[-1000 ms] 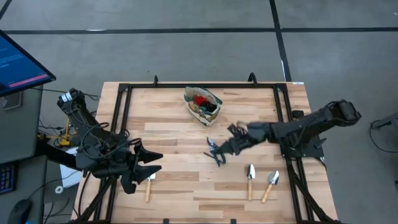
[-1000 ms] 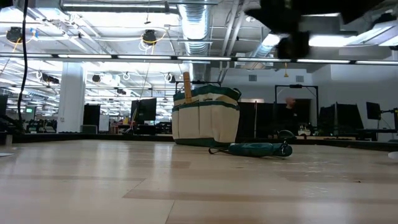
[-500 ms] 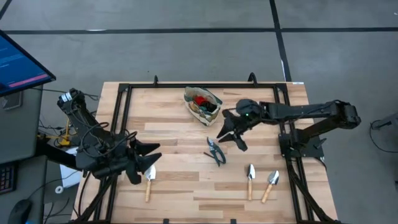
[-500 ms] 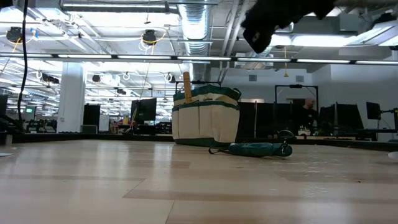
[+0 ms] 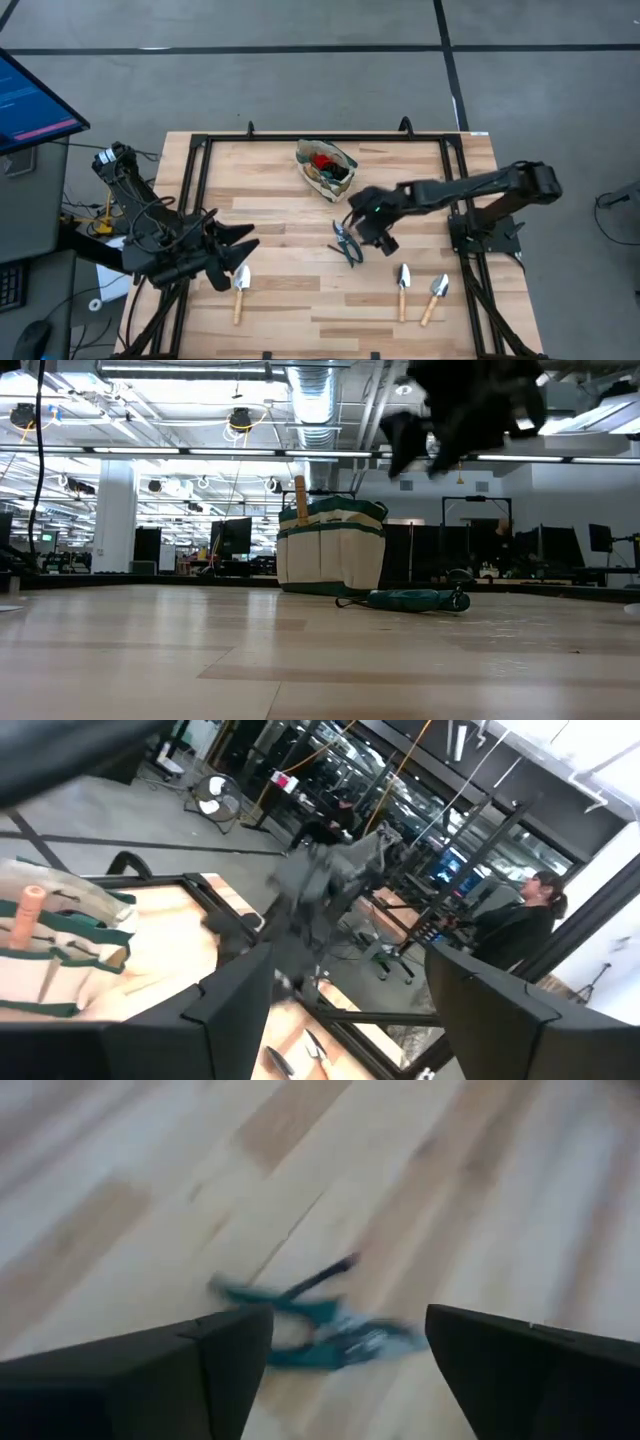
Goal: Pick & Place Garden tools in Gardening bag
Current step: Put the green shear scissors into the gardening bag
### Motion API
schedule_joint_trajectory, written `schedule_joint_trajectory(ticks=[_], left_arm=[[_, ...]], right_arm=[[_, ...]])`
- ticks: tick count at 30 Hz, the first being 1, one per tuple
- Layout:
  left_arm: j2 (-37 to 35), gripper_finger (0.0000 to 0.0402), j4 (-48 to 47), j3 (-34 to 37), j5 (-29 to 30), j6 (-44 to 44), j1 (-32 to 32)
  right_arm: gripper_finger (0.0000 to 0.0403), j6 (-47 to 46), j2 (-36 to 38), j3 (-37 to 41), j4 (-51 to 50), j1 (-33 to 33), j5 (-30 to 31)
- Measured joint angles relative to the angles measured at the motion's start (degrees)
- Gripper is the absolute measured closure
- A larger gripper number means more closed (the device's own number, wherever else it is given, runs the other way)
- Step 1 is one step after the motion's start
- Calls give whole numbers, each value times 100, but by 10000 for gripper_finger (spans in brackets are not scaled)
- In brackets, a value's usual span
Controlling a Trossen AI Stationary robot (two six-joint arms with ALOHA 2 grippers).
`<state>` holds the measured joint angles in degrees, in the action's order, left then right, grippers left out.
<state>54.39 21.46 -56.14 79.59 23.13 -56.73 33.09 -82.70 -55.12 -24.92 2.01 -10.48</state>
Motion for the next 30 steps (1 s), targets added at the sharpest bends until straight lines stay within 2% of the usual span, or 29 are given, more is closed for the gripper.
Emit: schedule_joint_trajectory(ticks=[3,9,18,25,30], left_arm=[[0,142,-2,0,53,-40,0],[0,142,0,0,58,-41,0],[0,142,0,0,55,-39,0],[0,142,0,0,55,-39,0],[0,142,0,0,53,-29,0]], right_arm=[[148,122,-490,7,0,244,134],[160,531,-1161,-16,-20,701,948],[163,711,-1725,-164,-169,975,969],[164,794,-2012,-182,-194,1015,1217],[194,756,-2041,-184,-223,1046,1244]])
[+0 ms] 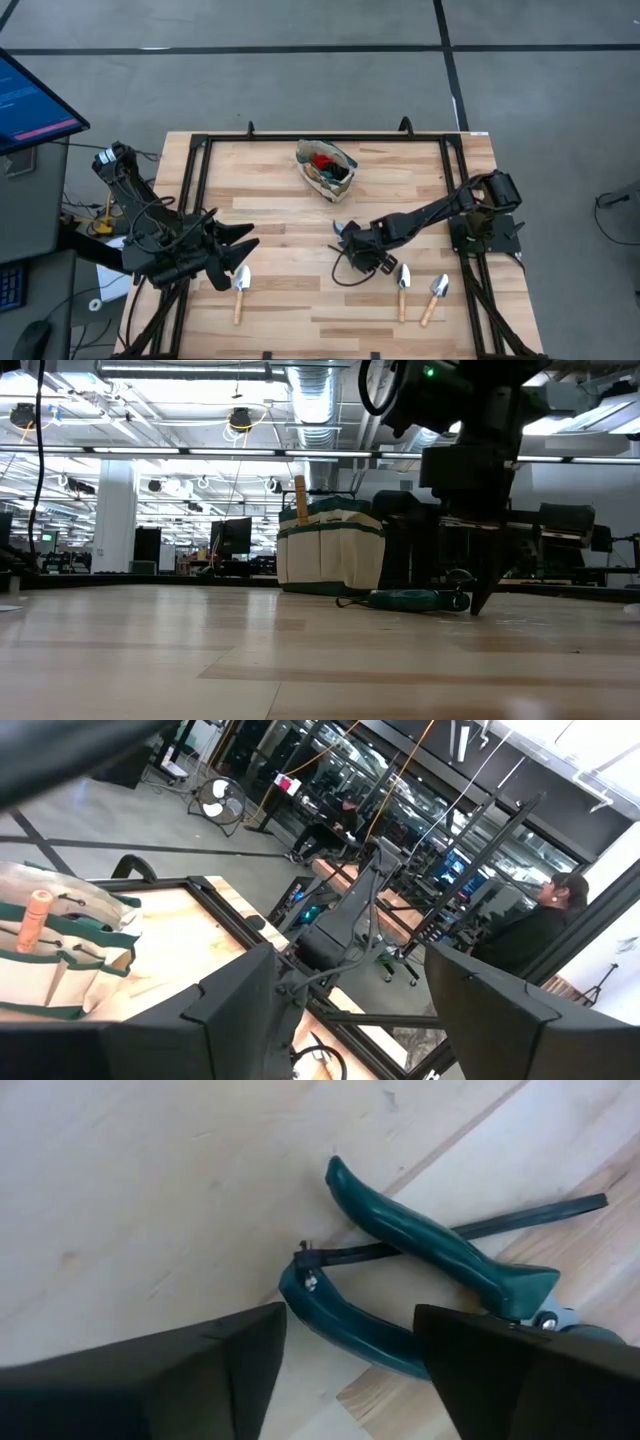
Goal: Pick & Place Garden tools in Gardening bag
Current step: Put the green shear scissors into the gardening bag
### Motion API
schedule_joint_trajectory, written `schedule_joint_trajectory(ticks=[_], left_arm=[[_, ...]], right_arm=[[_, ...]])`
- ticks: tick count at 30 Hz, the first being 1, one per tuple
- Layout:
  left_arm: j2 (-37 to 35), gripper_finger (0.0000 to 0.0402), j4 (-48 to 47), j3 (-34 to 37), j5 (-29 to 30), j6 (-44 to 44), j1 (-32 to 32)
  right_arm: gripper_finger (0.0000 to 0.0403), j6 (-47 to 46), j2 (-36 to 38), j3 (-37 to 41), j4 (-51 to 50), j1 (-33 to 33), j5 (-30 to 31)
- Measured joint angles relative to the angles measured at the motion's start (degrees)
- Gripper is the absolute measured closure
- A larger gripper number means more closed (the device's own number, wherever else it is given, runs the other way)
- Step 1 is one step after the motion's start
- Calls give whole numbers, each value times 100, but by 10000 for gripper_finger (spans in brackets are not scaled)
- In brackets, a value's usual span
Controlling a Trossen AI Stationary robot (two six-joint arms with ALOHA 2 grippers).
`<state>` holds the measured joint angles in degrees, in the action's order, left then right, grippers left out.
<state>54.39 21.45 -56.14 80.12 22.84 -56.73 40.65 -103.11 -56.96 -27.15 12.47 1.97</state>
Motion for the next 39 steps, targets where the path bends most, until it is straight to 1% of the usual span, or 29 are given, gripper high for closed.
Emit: schedule_joint_trajectory(ticks=[5,9,12,17,20,31,34,36,39], left_arm=[[0,142,0,0,0,3,0],[0,142,0,0,0,-7,0],[0,142,0,0,0,-8,0],[0,142,-2,0,0,-10,0],[0,142,-2,0,-2,-10,0],[0,142,-2,0,-1,-161,0],[0,142,-2,0,-2,-161,0],[0,142,-2,0,-2,-161,2],[-2,142,-1,0,-4,-172,0]], right_arm=[[264,-31,-7,10,-23,12,42],[323,-219,-18,14,26,68,74],[359,-415,-22,16,44,70,98],[363,-828,-22,17,105,101,131],[363,-1319,-53,-89,137,101,131],[363,-2924,-46,-1209,561,81,106],[363,-3291,120,-1380,646,81,115],[363,-3614,291,-1407,865,82,220],[363,-4074,680,-1392,809,88,649]])
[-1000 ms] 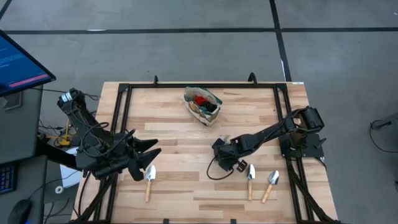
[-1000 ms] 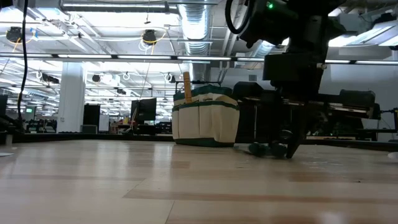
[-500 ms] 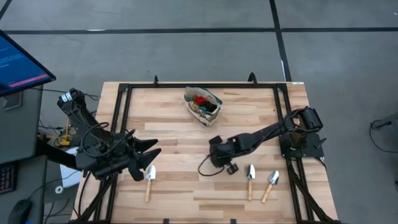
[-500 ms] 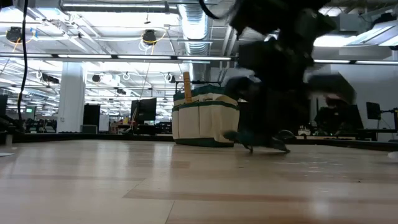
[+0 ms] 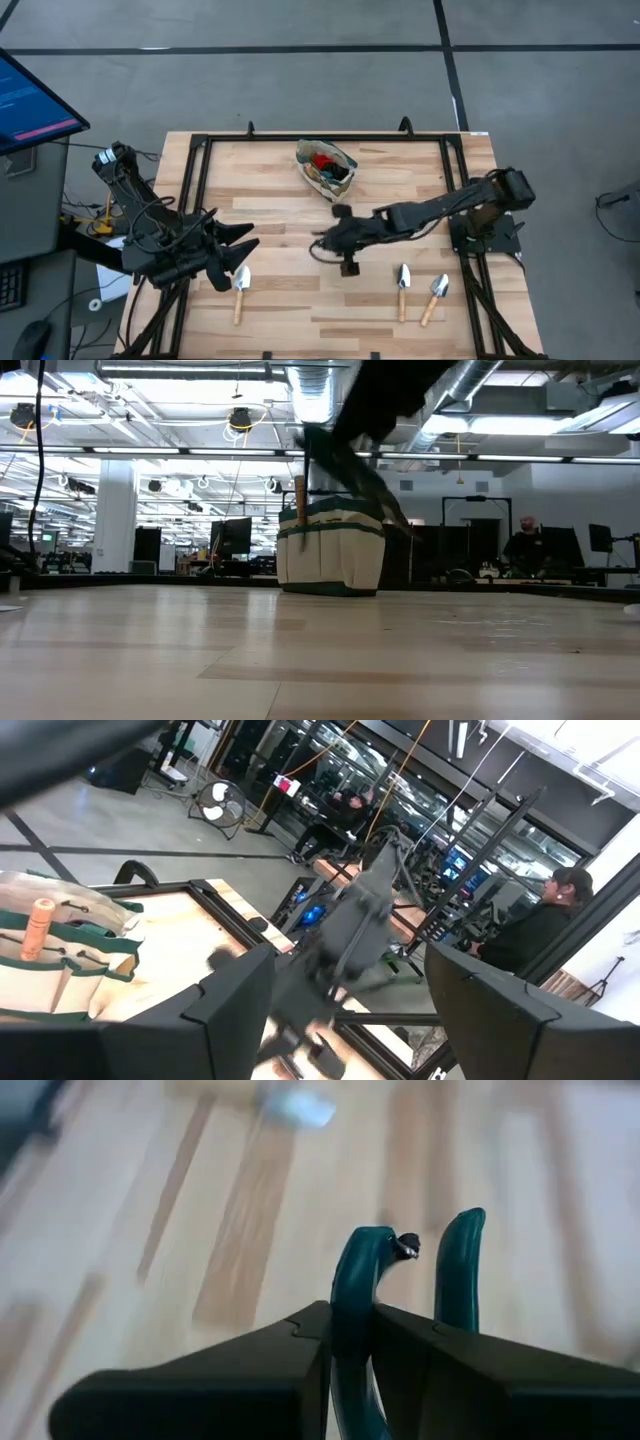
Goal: Pick & Place Garden tools in Gardening bag
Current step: Put the green shear scissors into the gardening bag
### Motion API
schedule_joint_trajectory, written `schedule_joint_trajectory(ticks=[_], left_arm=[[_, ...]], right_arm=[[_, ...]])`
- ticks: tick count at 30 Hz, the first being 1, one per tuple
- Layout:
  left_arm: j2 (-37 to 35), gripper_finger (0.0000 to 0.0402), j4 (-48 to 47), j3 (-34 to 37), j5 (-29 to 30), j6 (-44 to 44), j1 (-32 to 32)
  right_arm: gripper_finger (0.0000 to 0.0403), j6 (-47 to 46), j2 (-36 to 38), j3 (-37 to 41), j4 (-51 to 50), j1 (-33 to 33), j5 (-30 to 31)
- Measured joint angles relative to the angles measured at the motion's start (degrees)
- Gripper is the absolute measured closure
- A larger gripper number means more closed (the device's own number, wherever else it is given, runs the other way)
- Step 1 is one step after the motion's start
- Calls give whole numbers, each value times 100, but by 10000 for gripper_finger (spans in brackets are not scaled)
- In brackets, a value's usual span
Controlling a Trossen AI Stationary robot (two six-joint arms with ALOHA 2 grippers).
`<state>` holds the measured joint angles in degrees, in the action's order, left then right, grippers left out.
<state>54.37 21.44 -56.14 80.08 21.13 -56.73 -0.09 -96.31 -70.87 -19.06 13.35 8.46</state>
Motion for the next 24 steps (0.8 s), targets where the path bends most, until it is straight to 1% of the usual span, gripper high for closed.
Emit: schedule_joint_trajectory(ticks=[2,5,9,11,14,17,19,21,24], left_arm=[[-1,142,-2,0,-1,-14,-7],[-2,142,-2,0,-2,-112,-37],[-2,142,-1,0,-1,-185,-42],[-2,142,0,0,-1,-193,-42],[-2,142,-1,0,-1,-295,-42],[-2,142,-1,0,1,-323,-42],[-2,142,3,0,-1,-334,-42],[-2,142,0,0,1,-334,-42],[-2,142,1,0,1,-334,-42]], right_arm=[[363,-289,356,87,-19,19,334],[363,-639,948,321,216,19,851],[363,-1149,1730,875,318,103,1734],[363,-1251,2082,1264,601,158,2226],[363,-1358,2495,1859,1312,190,2684],[363,-1371,2720,2351,1751,137,2986],[363,-1203,2749,2609,2205,51,3199],[363,-1044,2773,2847,2794,-94,3189],[363,-851,2672,3048,3668,-317,3006]])
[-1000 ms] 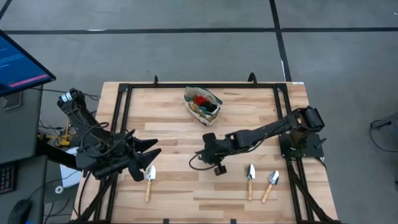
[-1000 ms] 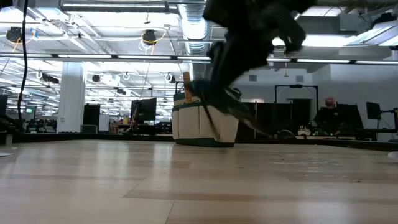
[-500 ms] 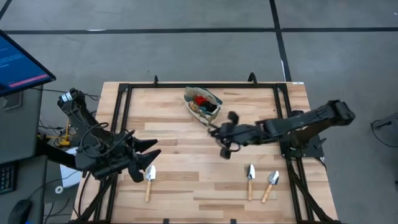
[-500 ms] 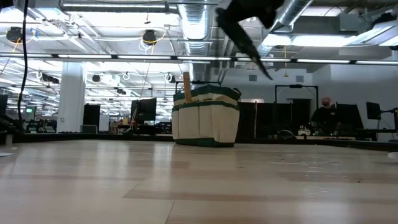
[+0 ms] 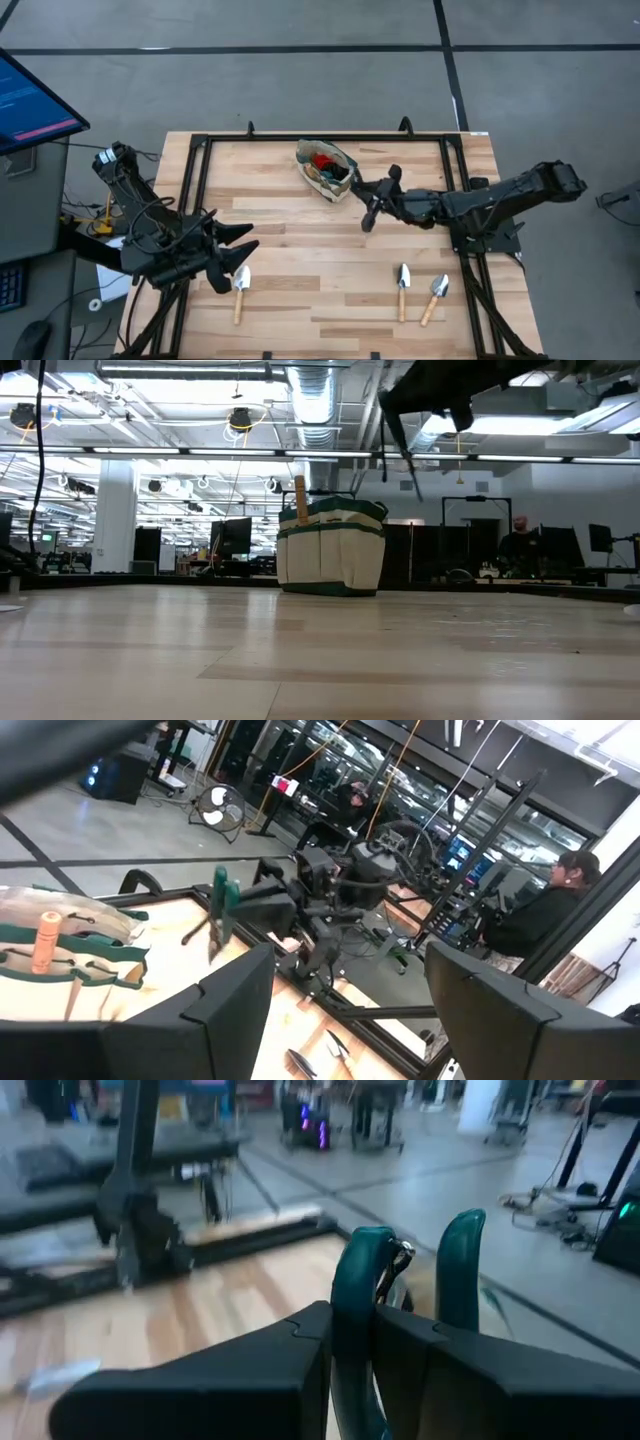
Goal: Pick & Place Garden tools in Gardening bag
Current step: Put the green shear scissors into the gardening bag
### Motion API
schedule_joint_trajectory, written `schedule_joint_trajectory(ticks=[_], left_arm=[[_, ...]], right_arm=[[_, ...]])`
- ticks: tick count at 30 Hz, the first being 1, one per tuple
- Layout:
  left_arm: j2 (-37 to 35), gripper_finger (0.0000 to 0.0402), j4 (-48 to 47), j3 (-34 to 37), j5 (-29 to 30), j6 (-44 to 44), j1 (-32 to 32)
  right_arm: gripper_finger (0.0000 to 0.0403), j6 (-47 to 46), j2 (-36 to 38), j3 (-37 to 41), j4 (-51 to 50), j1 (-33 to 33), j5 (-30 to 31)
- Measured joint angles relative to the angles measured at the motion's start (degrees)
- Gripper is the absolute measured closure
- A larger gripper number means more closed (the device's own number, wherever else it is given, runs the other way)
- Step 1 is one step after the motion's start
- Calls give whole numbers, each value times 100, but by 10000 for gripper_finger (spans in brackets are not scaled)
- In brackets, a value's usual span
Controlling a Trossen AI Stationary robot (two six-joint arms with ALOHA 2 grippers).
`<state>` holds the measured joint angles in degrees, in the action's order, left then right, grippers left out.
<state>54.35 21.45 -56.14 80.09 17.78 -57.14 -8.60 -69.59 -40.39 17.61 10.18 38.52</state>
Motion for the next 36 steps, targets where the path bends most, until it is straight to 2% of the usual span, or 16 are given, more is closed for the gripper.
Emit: schedule_joint_trajectory(ticks=[8,17,22,27,32,36], left_arm=[[0,142,2,0,0,2,0],[0,142,3,-2,0,42,0],[0,142,3,0,0,42,0],[0,142,3,-2,2,41,0],[0,142,1,-1,1,17,0],[0,142,1,0,2,6,0]], right_arm=[[363,456,-579,133,1480,-298,-117],[363,469,-1608,135,3056,-398,-110],[363,1036,-1665,128,4132,-171,48],[363,1568,-1527,127,4294,-7,359],[363,1302,-1599,128,4242,10,398],[363,1231,-1601,128,4058,189,1005]])
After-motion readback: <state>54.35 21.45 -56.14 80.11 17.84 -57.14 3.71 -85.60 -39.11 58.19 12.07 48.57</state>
